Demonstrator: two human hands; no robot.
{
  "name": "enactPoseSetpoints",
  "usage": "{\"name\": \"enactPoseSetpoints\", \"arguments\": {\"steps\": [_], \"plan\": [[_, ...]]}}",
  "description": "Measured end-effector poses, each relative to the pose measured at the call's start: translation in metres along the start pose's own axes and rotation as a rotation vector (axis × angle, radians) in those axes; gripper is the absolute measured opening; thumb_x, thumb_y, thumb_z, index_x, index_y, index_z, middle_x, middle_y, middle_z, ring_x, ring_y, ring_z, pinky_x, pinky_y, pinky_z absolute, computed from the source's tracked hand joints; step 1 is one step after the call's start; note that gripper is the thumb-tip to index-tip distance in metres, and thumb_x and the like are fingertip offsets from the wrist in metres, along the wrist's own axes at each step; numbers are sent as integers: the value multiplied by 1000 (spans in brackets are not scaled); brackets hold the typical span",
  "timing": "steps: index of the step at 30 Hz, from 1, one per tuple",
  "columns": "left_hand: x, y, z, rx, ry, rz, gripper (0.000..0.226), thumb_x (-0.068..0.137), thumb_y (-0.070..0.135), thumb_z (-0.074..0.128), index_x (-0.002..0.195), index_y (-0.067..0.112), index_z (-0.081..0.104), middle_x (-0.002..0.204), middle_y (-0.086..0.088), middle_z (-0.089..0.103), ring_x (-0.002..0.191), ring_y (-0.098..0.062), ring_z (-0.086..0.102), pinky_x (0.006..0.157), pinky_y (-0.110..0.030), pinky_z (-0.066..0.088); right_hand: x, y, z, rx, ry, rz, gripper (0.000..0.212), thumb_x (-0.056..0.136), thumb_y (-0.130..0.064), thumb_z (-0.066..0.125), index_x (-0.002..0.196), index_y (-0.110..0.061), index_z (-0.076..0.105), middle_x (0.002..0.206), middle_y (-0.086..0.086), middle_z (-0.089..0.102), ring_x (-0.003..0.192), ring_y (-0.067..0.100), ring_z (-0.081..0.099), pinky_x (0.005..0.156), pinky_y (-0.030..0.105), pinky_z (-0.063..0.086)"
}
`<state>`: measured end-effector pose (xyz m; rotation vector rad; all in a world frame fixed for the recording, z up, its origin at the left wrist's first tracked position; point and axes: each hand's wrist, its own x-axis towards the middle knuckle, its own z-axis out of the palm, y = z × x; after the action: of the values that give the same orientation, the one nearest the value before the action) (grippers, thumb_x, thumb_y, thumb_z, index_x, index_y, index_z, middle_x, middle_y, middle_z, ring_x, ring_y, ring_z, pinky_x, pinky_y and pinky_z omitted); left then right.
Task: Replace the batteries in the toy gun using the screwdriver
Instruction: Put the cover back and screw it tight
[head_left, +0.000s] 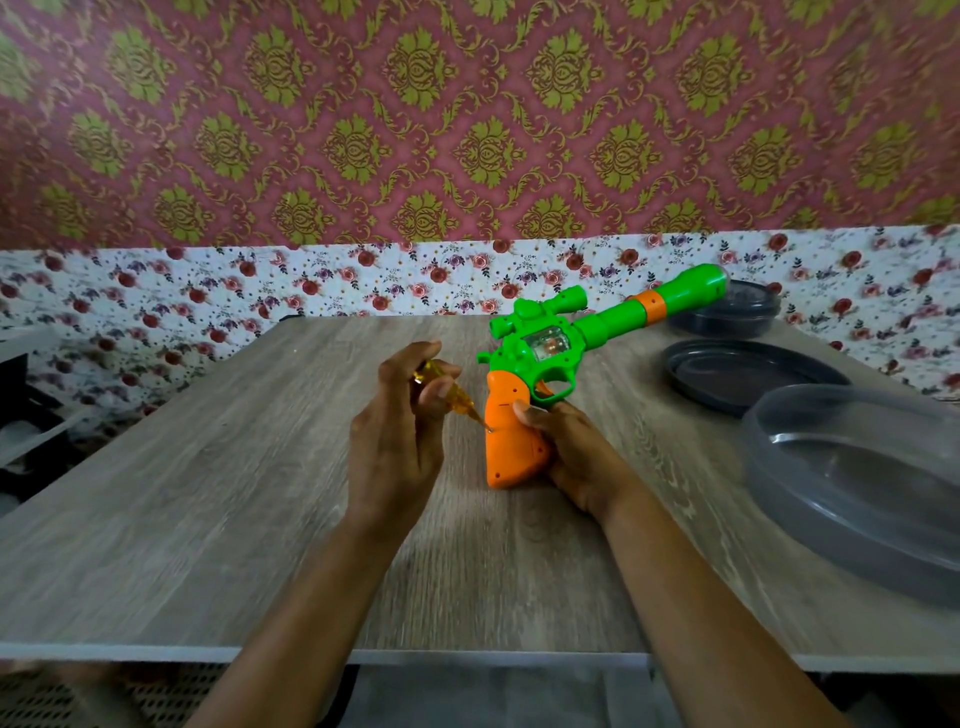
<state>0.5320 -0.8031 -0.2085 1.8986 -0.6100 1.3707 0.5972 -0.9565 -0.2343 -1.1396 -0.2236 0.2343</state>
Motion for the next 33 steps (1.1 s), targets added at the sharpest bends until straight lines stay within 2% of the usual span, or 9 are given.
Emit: {"name": "enactPoseSetpoints", "arguments": {"steps": [4, 7, 13, 17, 23, 26, 28, 30, 33], "plan": [[0, -1, 0, 1, -11, 7, 29, 100, 34, 34, 118, 13, 37, 99, 4, 63, 80, -7, 64, 63, -9, 47, 1, 0, 0, 7, 10, 2, 32, 91, -5, 49, 122, -11, 52, 95, 4, 65, 69, 7, 67, 60, 26, 58], [0, 0, 0, -7, -11, 2, 29, 100, 35, 34, 118, 14, 37, 99, 4, 63, 80, -8, 64, 64, -12, 49, 1, 0, 0, 13, 10, 3, 31, 91, -6, 50, 122, -12, 53, 95, 4, 65, 69, 7, 68, 60, 27, 58], [-1, 1, 0, 21, -22, 18, 29, 100, 36, 34, 120, 15, 37, 98, -2, 68, 76, -8, 66, 60, -24, 51, 2, 0, -1, -10, 28, 10, 32, 91, -8, 51, 122, -12, 52, 100, 5, 64, 85, 16, 63, 65, 31, 57], [-1, 2, -1, 29, -31, 28, 26, 99, 30, 37, 120, 15, 38, 98, -9, 69, 75, -14, 67, 59, -28, 52, 2, 1, -1, -2, 30, 2, 33, 91, -6, 51, 124, -10, 52, 101, 6, 64, 86, 16, 62, 65, 29, 57], [2, 5, -2, 87, 26, 62, 32, 95, 19, 47, 126, 11, 50, 101, -13, 64, 87, -3, 56, 71, -11, 45, 4, 2, 0, 18, 55, -4, 35, 91, -4, 50, 125, -7, 51, 98, 5, 63, 83, 16, 62, 62, 28, 57], [3, 8, -3, 60, 72, 101, 30, 94, 18, 52, 118, 1, 60, 98, -14, 60, 88, -2, 52, 77, -6, 45, 4, 1, 0, 15, 56, 1, 34, 91, -5, 50, 125, -11, 51, 99, 4, 64, 85, 16, 62, 65, 31, 56], [4, 7, -4, 42, 106, 117, 25, 92, 16, 54, 113, 3, 62, 93, -13, 59, 88, -1, 52, 77, -7, 45, 4, 1, 0, 18, 56, 1, 34, 91, -5, 50, 125, -10, 51, 99, 4, 64, 85, 16, 62, 68, 33, 55], [3, 7, -5, 33, 132, 116, 22, 93, 16, 55, 112, 6, 60, 90, -11, 60, 86, -1, 54, 76, -8, 46, 4, 1, 0, 19, 54, 0, 33, 91, -5, 50, 124, -10, 51, 98, 4, 64, 85, 16, 62, 67, 33, 55], [2, 8, -4, 87, 133, 88, 27, 92, 15, 53, 118, 9, 51, 98, -1, 61, 90, 2, 55, 78, -3, 41, 5, 1, -1, 3, 49, -2, 33, 91, -5, 49, 124, -11, 51, 98, 3, 64, 85, 15, 62, 64, 30, 56]]}}
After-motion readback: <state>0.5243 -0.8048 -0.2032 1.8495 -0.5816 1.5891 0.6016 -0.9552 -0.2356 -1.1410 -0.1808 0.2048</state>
